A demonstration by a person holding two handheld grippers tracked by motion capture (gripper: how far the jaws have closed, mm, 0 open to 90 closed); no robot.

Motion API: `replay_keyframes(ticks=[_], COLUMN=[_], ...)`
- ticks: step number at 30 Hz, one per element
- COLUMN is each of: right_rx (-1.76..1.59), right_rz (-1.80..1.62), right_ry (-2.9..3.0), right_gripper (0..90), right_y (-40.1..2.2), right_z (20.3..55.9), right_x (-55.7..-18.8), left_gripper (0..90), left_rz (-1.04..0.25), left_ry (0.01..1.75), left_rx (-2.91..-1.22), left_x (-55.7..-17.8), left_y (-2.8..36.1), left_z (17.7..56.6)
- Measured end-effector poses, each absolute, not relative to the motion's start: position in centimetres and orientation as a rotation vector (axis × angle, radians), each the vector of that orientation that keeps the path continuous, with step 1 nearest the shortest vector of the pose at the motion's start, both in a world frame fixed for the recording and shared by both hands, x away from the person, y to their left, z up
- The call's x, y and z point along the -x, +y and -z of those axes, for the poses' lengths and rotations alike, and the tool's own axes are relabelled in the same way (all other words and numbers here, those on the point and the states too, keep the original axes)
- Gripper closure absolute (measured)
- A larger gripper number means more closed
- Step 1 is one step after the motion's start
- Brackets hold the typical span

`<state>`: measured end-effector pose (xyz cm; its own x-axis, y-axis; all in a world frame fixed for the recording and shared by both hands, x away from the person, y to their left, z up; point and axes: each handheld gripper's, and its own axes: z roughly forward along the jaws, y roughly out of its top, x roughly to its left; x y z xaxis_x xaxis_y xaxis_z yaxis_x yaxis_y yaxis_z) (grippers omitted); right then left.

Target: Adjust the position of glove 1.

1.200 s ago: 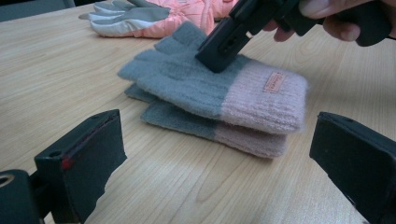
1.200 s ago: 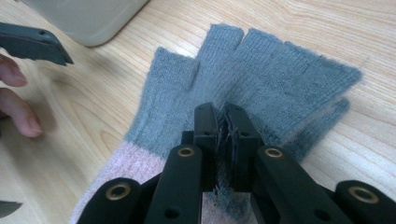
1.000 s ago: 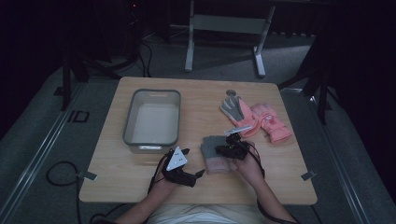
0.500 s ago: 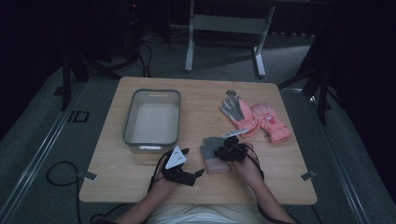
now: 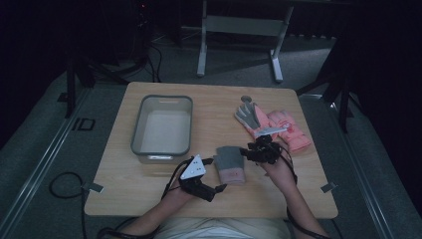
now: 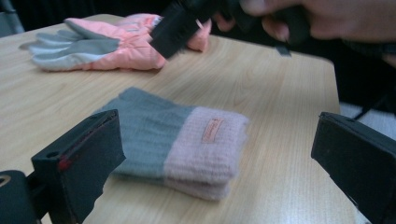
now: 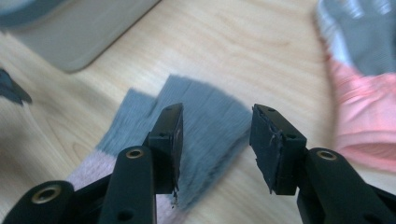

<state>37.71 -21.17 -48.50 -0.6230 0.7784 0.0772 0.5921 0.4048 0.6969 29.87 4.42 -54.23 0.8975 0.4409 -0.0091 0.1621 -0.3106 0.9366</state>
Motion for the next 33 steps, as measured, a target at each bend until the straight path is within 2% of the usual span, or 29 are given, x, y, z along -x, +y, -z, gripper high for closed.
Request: replay_keyframes(ticks=[7, 9, 17, 21, 22, 25, 26, 32, 33], right_rx=[-1.244, -1.263, -1.311, -1.349, -1.353, -1.356, -1.361, -1.39, -1.396], right_rz=[-1.056, -1.056, -1.007, -0.976, -0.969, -0.949, -0.929, -0.887, -0.879], right_ry=[2.372, 2.375, 2.395, 2.427, 2.436, 2.443, 2.442, 2.449, 2.439], right_gripper=[50.4, 50.7, 53.0, 48.9, 45.8, 44.6, 42.7, 37.8, 36.1], right_y=[-21.7, -21.5, -21.1, -20.4, -20.2, -19.9, -19.7, -19.4, -19.4], right_z=[47.5, 47.9, 50.1, 51.5, 52.0, 52.5, 53.0, 53.9, 54.0], right_x=[-38.6, -39.0, -40.5, -41.2, -41.4, -41.6, -41.9, -42.4, -42.5], left_gripper=[3.1, 10.6, 18.0, 20.6, 21.0, 21.2, 24.2, 30.9, 36.1], left_rz=[-0.22, -0.265, -0.313, -0.389, -0.464, -0.538, -0.558, -0.58, -0.589], left_ry=[0.427, 0.414, 0.223, 0.13, 0.095, 0.05, 0.028, 0.015, 0.013], left_rx=[-2.017, -2.057, -2.205, -2.258, -2.275, -2.316, -2.33, -2.357, -2.361], left_x=[-31.3, -31.5, -32.1, -31.8, -31.5, -31.1, -31.0, -30.9, -31.0], left_y=[2.0, 1.3, -0.3, -0.9, -1.1, -1.3, -1.3, -1.3, -1.3], left_z=[52.8, 52.7, 53.6, 54.5, 55.0, 55.5, 55.7, 56.0, 56.0])
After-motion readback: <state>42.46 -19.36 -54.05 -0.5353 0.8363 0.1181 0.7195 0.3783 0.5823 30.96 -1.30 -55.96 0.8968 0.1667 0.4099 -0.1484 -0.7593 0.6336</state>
